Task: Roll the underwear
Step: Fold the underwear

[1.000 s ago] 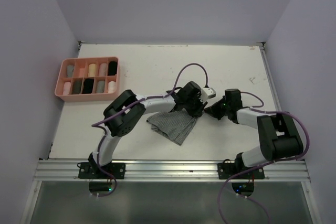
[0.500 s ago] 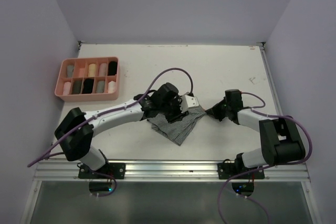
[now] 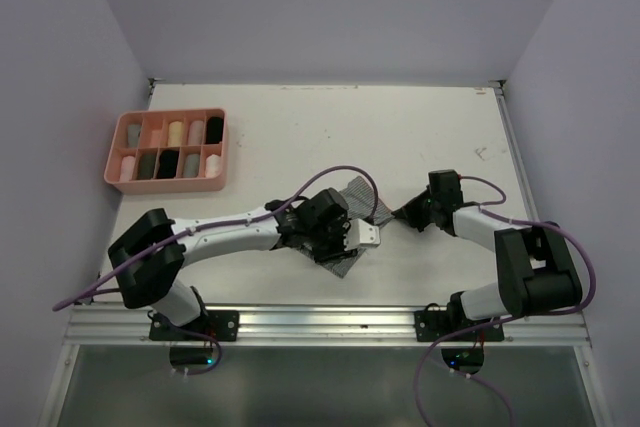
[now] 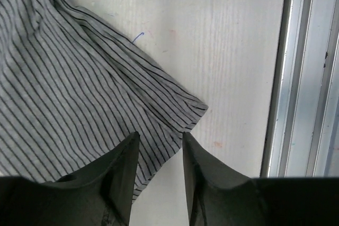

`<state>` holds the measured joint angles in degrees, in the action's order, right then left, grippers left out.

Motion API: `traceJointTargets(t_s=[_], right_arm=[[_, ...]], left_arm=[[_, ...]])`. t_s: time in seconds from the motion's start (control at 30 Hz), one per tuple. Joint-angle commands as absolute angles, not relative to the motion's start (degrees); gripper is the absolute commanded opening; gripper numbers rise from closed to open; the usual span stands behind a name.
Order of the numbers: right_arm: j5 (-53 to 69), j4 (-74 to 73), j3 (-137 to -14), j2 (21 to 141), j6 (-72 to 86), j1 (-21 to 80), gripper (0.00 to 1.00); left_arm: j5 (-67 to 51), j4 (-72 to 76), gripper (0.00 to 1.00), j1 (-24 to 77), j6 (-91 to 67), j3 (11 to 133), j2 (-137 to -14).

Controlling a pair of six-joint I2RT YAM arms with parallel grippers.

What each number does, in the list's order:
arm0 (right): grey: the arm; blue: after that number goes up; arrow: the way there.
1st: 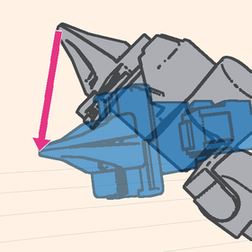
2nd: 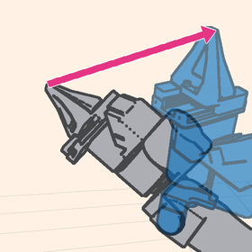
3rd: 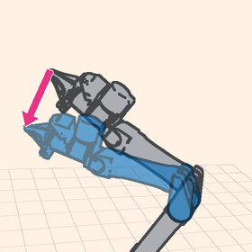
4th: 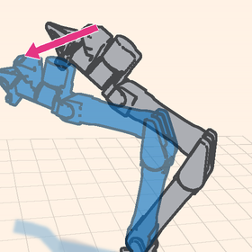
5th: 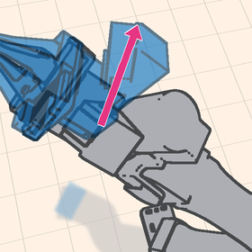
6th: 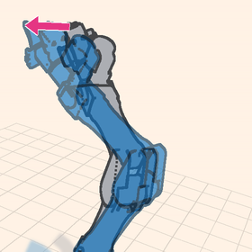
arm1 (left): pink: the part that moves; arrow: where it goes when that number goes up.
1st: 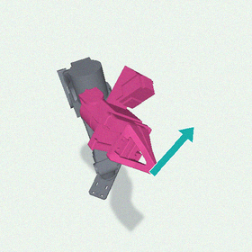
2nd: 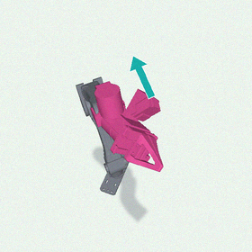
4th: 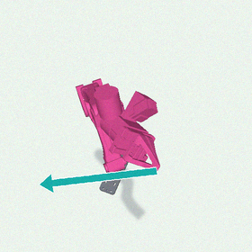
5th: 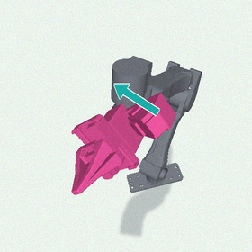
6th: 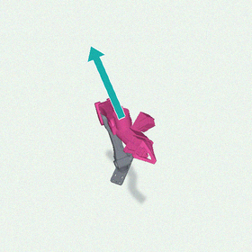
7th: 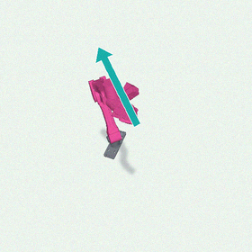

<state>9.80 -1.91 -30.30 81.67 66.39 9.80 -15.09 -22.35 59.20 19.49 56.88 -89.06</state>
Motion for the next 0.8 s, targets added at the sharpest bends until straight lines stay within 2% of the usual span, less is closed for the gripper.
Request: traceJointTargets(t_s=[0.0, 0.67, 0.73, 0.77], right_arm=[[7.30, -4.13, -31.55, 80.33, 65.65, 9.84, 0.00], [6.42, -4.83, -30.76, 79.37, 66.44, 9.84, 0.00], [6.50, -5.10, -30.76, 79.28, 66.36, 9.93, 0.00], [6.50, -5.45, -30.94, 79.28, 66.36, 9.93, 0.00]], left_arm=[[-17.40, -22.15, 0.43, 60.90, 21.09, 58.09, -91.23], [-15.73, -18.02, 0.46, 64.86, 19.16, 58.89, -96.67], [-15.29, -18.02, 0.44, 64.86, 19.42, 59.15, -99.39], [-15.38, -20.02, 0.37, 64.95, 19.86, 59.67, -100.71]])
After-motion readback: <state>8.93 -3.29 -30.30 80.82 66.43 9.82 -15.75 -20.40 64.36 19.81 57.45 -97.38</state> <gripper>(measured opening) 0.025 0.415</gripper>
